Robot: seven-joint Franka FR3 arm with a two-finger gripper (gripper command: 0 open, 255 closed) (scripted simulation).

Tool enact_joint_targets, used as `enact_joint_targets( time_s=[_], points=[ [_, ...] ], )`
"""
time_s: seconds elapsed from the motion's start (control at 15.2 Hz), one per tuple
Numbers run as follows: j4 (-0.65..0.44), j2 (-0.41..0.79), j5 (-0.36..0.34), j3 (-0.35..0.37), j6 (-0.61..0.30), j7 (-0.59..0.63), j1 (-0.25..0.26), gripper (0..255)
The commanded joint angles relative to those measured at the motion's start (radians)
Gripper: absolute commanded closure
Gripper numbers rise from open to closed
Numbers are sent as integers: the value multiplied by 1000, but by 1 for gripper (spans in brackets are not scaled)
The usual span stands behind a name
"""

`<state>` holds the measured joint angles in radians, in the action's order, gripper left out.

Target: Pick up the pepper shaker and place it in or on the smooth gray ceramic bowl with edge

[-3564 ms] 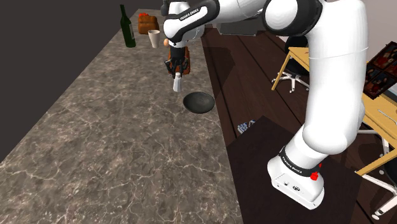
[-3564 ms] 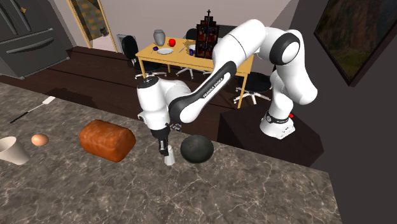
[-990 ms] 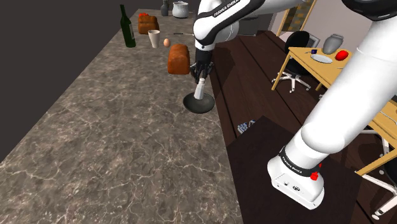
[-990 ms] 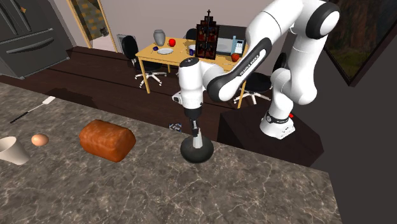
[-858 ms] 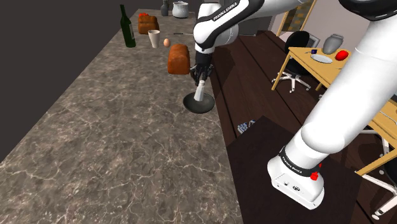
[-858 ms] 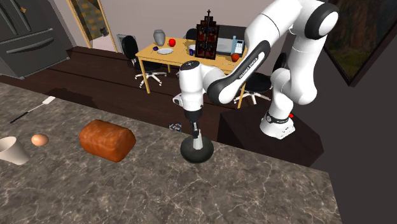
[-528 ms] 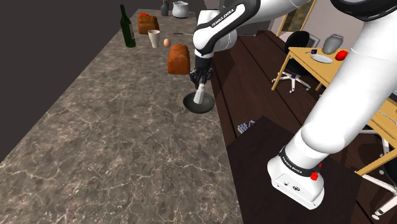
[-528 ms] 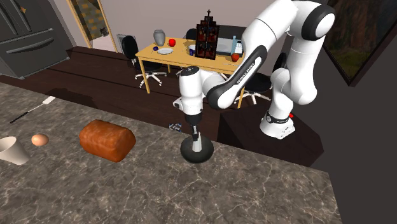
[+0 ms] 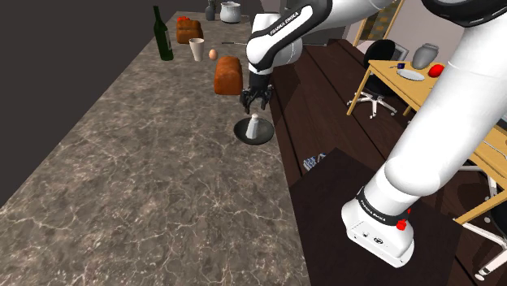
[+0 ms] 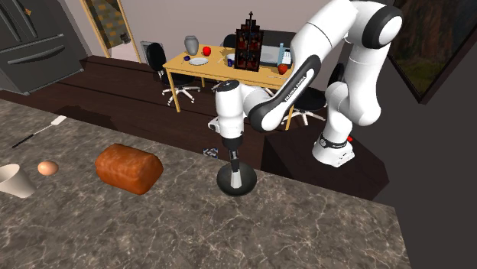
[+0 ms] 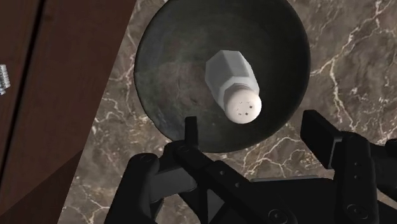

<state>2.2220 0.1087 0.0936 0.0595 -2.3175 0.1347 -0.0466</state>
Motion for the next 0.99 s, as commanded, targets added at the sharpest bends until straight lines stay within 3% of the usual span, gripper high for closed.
enact_joint_targets(
  time_s=[0.0,0.2,0.46,0.92],
  points=[
    [0,0,0,0,0,0,0,0],
    [0,0,0,0,0,0,0,0],
    [-51,-71,-4,-4,123,2,-5,0],
    [-51,-71,-4,-4,123,2,-5,0]
  ],
)
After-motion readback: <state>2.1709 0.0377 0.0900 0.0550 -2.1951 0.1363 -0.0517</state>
